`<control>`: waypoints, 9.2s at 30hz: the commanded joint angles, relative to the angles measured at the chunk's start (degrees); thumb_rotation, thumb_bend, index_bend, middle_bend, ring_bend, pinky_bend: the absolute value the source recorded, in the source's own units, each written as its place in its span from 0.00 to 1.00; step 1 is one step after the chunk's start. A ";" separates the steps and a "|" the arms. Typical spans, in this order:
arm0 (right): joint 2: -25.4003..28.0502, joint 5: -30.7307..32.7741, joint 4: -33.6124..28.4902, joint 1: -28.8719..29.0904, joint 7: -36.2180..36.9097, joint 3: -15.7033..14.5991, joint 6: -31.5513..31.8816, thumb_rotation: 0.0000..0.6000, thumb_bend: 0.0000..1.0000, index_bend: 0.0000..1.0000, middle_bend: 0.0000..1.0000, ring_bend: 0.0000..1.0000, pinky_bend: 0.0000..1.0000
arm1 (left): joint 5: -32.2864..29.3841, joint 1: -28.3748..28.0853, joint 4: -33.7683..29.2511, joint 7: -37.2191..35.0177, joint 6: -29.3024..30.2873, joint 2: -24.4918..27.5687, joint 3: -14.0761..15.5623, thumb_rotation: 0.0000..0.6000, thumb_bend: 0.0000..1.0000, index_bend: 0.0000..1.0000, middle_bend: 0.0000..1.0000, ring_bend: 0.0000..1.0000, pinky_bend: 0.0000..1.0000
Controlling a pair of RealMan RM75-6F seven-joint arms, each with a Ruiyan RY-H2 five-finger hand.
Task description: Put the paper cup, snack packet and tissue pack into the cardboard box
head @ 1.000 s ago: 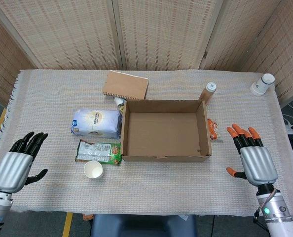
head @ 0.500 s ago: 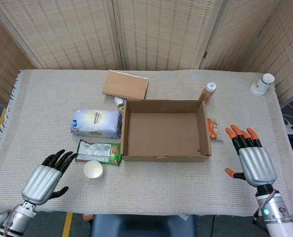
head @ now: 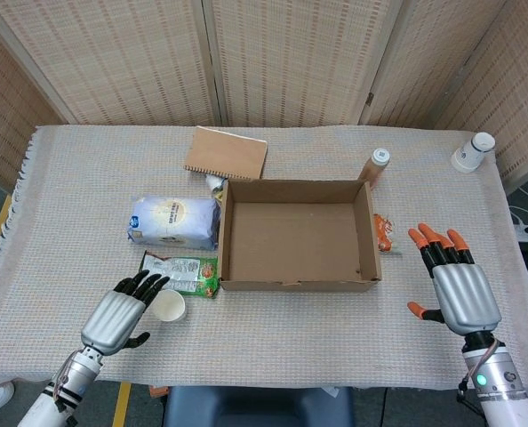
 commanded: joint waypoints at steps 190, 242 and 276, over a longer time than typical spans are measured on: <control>1.62 1.24 0.24 0.05 2.28 1.35 0.34 1.00 0.07 0.04 0.00 0.00 0.00 | -26.34 -22.30 29.64 -0.92 -7.27 -17.91 1.08 1.00 0.22 0.14 0.17 0.09 0.30; 3.00 -0.46 -1.47 -0.69 3.41 1.35 1.50 1.00 0.07 0.04 0.00 0.00 0.00 | -15.38 -26.75 4.44 9.62 6.78 -2.22 -12.03 1.00 0.47 0.84 1.00 0.85 0.96; 4.46 -0.91 -1.39 -1.64 5.64 2.09 2.51 1.00 0.07 0.04 0.00 0.00 0.00 | -32.47 -41.94 31.46 6.64 4.14 -36.87 -20.77 1.00 0.19 0.00 0.00 0.00 0.14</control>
